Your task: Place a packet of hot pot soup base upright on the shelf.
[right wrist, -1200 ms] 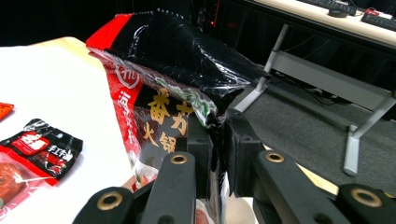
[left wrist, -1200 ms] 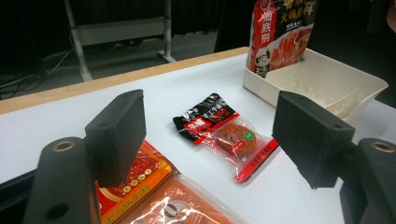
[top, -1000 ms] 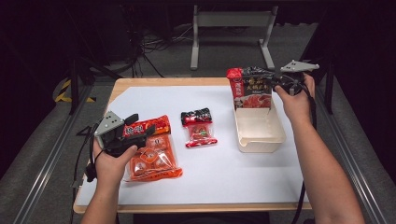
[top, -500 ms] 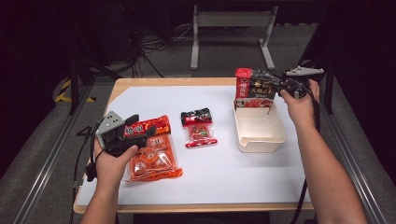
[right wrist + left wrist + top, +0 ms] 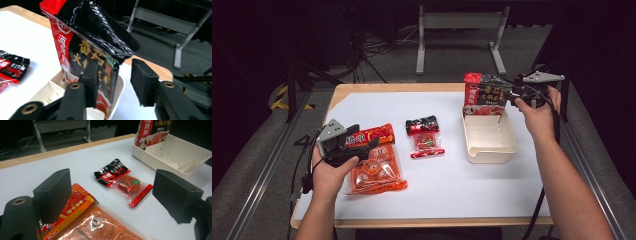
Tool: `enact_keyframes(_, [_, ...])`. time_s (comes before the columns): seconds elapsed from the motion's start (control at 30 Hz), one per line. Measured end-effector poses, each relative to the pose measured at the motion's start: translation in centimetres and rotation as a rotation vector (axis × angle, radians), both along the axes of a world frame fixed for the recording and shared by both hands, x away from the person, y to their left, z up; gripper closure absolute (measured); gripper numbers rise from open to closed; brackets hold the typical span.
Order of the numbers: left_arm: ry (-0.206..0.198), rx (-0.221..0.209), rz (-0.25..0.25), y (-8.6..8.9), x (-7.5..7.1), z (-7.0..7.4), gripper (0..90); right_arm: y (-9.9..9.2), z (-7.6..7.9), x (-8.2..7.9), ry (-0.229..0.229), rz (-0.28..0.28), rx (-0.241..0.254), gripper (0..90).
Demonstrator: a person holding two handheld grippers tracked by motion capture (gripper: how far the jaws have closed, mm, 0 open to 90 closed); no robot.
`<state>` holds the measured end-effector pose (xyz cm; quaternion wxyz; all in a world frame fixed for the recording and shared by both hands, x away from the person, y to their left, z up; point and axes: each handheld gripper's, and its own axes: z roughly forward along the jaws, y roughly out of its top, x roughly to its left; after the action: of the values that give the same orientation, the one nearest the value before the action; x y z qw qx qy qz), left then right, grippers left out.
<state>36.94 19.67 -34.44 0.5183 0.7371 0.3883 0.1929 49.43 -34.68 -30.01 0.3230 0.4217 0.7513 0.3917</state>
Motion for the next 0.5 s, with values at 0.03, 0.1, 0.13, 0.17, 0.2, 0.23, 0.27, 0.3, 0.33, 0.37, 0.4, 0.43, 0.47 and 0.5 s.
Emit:
enact_keyframes(0.03, [0.006, 0.003, -0.002, 0.0, 0.0, 0.0, 16.4, 0.0, 0.0, 0.0, 0.0, 0.0, 0.0, 54.0])
enact_keyframes(0.1, [0.004, 0.013, 0.002, 0.1, 0.1, 0.0, 14.4, -0.3, 0.2, -0.7, -0.004, -0.001, 0.025, 48.2])
enact_keyframes(0.13, [0.005, 0.014, 0.005, 0.3, 0.3, 0.0, 13.6, -0.4, 0.3, -1.0, -0.003, 0.005, 0.034, 47.0])
enact_keyframes(0.17, [0.006, 0.014, 0.007, 0.4, 0.3, 0.0, 13.3, -0.5, 0.4, -1.2, -0.003, 0.014, 0.044, 45.8])
enact_keyframes(0.2, [0.006, 0.014, 0.007, 0.4, 0.3, 0.0, 12.6, -0.5, 0.4, -1.2, -0.003, 0.014, 0.044, 45.8])
enact_keyframes(0.23, [0.006, 0.008, 0.007, 0.4, 0.4, -0.1, 12.6, -0.6, 0.5, -1.5, -0.004, 0.023, 0.046, 44.7])
enact_keyframes(0.27, [0.007, 0.003, 0.004, 0.5, 0.5, -0.1, 11.5, -0.6, 0.7, -1.8, -0.002, 0.029, 0.051, 43.8])
enact_keyframes(0.3, [0.013, -0.009, 0.003, 0.7, 0.5, -0.2, 9.9, -0.6, 0.9, -2.4, 0.001, 0.046, 0.052, 42.0])
enact_keyframes(0.33, [0.01, -0.006, -0.002, 0.8, 0.6, -0.2, 9.4, -0.5, 1.1, -2.7, 0.005, 0.057, 0.058, 41.3])
enact_keyframes(0.37, [0.01, -0.006, -0.002, 0.8, 0.6, -0.2, 7.8, -0.5, 1.3, -3.1, 0.001, 0.069, 0.062, 40.7])
enact_keyframes(0.4, [0.008, -0.007, -0.008, 0.8, 0.6, -0.2, 6.9, -0.5, 1.4, -3.4, -0.002, 0.082, 0.066, 40.1])
enact_keyframes(0.43, [0.006, -0.006, -0.009, 0.9, 0.6, -0.1, 6.9, -0.5, 1.4, -3.4, -0.002, 0.082, 0.066, 40.1])
enact_keyframes(0.47, [0.007, -0.003, -0.014, 1.0, 0.7, -0.1, 6.6, -0.4, 1.6, -3.8, -0.005, 0.092, 0.074, 39.7])
enact_keyframes(0.5, [0.005, -0.001, -0.018, 1.1, 0.7, -0.1, 5.8, -0.3, 1.8, -4.2, -0.006, 0.101, 0.081, 39.0])
